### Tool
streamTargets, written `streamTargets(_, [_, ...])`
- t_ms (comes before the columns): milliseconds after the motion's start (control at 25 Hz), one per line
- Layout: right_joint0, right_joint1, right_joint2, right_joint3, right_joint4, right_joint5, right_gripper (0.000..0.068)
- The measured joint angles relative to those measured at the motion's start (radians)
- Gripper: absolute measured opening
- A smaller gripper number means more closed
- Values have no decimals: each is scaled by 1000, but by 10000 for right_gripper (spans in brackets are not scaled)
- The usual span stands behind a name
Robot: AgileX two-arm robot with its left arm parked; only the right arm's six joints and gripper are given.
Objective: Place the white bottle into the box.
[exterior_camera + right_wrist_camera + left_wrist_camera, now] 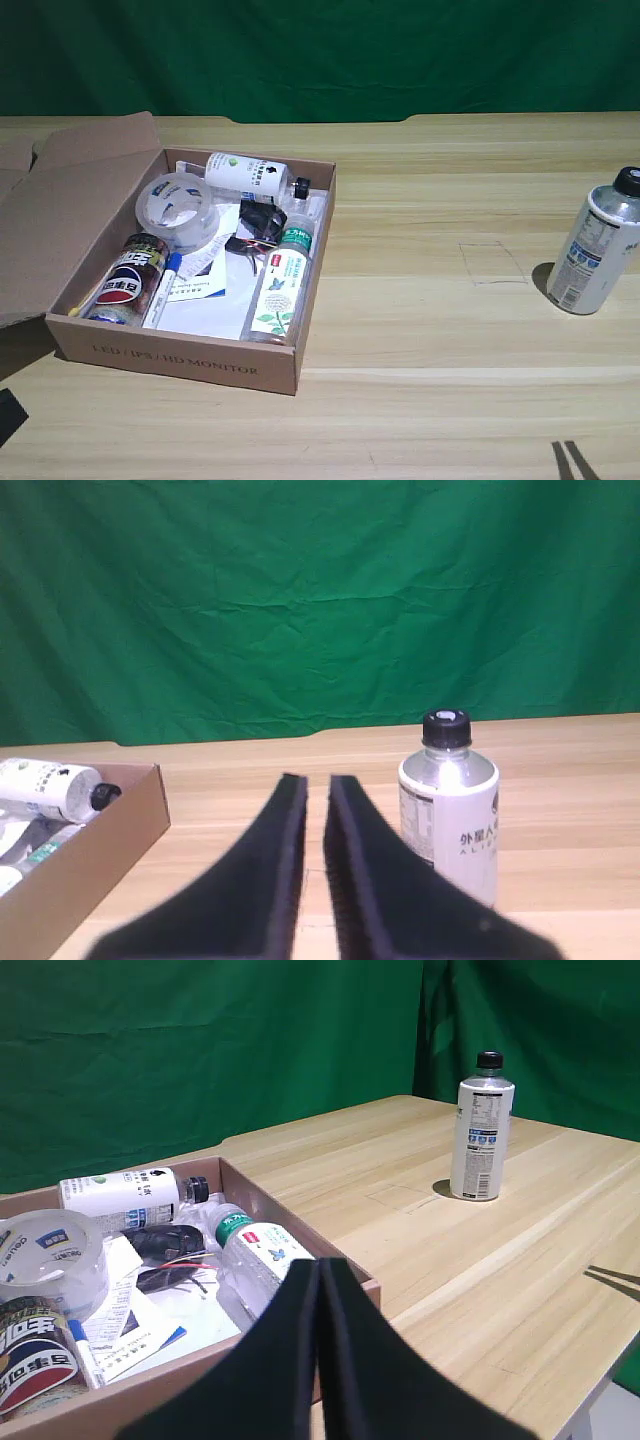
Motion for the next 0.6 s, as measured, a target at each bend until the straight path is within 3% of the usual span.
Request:
streamTargets(80, [0, 30, -26, 0, 0, 14, 144])
streamTargets(320, [0, 163, -80, -8, 61, 40, 561])
streamTargets(400, [0, 211, -88, -30, 103, 40, 646])
streamTargets(600, [0, 372, -124, -124, 127, 44, 679])
